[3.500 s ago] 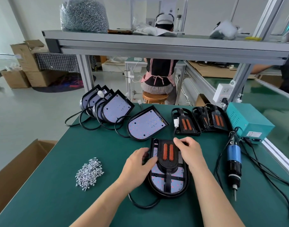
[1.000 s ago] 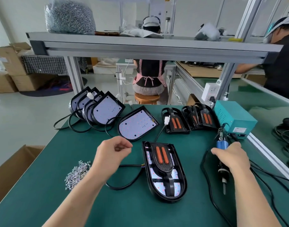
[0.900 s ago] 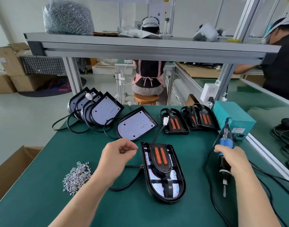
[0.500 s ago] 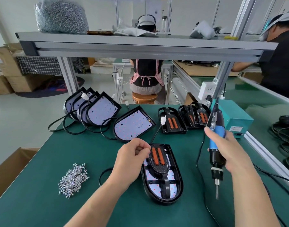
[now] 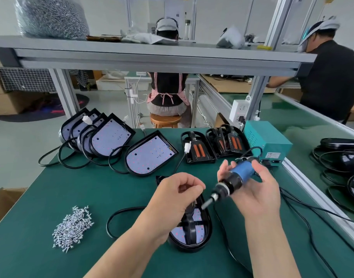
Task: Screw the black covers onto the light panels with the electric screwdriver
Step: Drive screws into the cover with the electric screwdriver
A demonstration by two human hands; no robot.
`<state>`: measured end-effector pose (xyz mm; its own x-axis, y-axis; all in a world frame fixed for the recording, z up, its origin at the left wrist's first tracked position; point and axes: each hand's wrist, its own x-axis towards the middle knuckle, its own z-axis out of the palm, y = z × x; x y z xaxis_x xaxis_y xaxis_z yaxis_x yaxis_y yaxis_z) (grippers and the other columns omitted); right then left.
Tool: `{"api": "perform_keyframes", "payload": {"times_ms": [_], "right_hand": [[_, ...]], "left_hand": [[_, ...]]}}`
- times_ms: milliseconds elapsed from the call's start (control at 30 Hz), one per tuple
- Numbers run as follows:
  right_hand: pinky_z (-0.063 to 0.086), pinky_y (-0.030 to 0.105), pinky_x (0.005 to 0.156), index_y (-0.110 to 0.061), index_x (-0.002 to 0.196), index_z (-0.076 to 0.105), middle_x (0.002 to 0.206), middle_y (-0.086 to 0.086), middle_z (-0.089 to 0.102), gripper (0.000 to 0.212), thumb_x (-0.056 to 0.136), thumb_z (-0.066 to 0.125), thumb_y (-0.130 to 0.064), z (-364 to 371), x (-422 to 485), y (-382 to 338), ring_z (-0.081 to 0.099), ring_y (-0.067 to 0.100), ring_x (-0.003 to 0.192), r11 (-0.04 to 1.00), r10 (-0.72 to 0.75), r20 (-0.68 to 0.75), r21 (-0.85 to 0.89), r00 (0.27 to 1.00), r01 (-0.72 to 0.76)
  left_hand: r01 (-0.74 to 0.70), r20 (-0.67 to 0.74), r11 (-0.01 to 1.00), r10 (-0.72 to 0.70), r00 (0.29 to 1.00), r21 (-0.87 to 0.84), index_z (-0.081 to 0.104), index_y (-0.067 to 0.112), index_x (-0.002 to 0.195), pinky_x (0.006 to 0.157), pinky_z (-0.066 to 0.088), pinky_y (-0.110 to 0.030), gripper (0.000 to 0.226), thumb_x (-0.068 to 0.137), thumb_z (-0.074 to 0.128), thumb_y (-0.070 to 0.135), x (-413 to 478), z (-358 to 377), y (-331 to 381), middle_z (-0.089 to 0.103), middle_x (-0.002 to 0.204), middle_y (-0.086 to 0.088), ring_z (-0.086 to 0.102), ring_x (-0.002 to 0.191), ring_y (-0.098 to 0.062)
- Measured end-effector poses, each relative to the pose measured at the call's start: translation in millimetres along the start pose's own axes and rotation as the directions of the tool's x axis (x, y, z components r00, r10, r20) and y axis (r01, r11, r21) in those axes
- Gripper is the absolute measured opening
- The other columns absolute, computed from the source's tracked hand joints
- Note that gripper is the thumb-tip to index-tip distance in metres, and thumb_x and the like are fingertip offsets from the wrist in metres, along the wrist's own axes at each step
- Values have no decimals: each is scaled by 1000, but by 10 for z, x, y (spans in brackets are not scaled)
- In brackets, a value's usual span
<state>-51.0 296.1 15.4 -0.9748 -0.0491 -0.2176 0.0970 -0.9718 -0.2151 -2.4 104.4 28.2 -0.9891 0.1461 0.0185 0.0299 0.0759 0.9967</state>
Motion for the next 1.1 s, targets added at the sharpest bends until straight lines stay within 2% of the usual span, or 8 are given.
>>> {"api": "perform_keyframes", "payload": {"times_ms": [100,233,333,533,667,767,900,1100], "right_hand": [[63,44,68,-3,131,56,105,22,68,53,86,73,-26,33,-8,89,74,37,93,997,-58,54,58,997,54],[52,17,50,-16,120,64,69,-5,57,43,82,73,-33,58,15,161,58,6,54,994,-111,125,-2,986,113],[49,19,54,-17,117,60,72,-4,51,40,85,70,-39,113,22,156,51,8,56,969,-200,151,-119,968,218],[51,22,59,-14,108,65,76,-3,56,35,79,77,-31,370,2,187,54,9,58,964,-253,106,-55,962,260],[52,23,63,-13,103,64,75,-2,57,32,75,78,-22,540,-29,219,58,9,62,913,-393,91,-81,915,400],[51,20,59,-13,92,61,70,-3,56,15,86,74,-15,593,-56,253,56,8,56,874,-461,78,-128,884,468],[48,21,55,-13,90,58,67,-3,55,13,93,70,-12,622,-81,319,52,9,52,788,-580,40,-224,813,573],[48,20,51,-12,91,53,65,-3,55,16,94,69,-11,694,-100,357,50,8,48,766,-611,-10,-260,792,588]], "left_hand": [[3,-66,999,-6,998,-53,72,17,85,70,52,-18,14,93,64,9,17,-48,17,72,79,0,63,73,-10],[44,-113,989,-60,992,-139,73,17,80,74,54,-22,19,91,66,3,-36,-92,-66,74,78,-4,68,77,-14],[57,-119,986,-77,990,-159,75,23,79,78,54,-28,25,89,68,1,-70,-118,-121,74,81,-9,68,79,-19],[70,-134,976,-99,986,-206,76,21,80,84,54,-33,26,88,68,-2,-71,-95,-149,75,82,-10,69,80,-19],[110,-132,932,-165,978,-345,72,8,87,78,53,-32,16,91,64,-5,-77,-111,-175,73,82,-13,66,79,-20],[135,-130,879,-216,968,-458,66,-1,95,74,55,-28,8,93,60,-6,-72,-120,-185,73,84,-15,70,79,-20],[149,-113,806,-257,960,-572,64,-4,94,66,57,-22,8,93,57,-7,-58,-133,-181,72,83,-15,71,78,-21],[160,-106,757,-290,951,-634,64,-5,93,63,57,-21,7,92,57,-8,-42,-134,-203,72,84,-17,71,79,-23]]}}
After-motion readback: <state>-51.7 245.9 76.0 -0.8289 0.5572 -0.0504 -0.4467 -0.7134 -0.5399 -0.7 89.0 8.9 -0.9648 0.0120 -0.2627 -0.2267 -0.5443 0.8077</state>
